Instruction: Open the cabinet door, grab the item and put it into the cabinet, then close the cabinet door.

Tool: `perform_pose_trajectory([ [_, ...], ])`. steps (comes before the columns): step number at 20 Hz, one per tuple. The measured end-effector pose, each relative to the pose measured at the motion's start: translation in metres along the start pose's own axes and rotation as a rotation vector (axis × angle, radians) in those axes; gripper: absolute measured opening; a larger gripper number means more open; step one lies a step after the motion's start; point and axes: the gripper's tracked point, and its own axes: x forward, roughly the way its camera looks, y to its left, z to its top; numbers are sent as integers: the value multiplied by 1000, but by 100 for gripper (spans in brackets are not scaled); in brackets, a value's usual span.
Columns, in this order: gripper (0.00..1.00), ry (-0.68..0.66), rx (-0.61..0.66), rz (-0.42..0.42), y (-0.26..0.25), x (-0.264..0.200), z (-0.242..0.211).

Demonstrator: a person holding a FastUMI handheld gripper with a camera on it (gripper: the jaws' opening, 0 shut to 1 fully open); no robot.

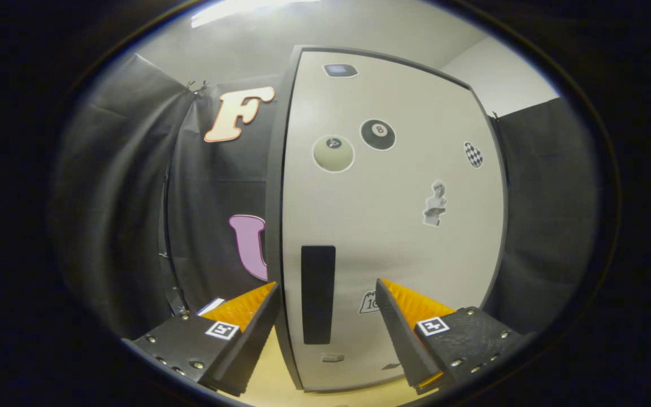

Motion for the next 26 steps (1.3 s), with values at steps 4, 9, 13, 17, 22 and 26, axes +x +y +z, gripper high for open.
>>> perform_pose_trajectory([
  [4,98,15,-26,-4,-3,11,-8],
  [9,98,29,-58,-12,-5,25,-18],
  [13,98,21,-65,-8,-4,33,-19],
  [17,97,10,-86,6,-4,32,-19],
  [22,66,39,-50,67,5,33,-24],
  [26,38,48,-36,79,15,32,-28],
])
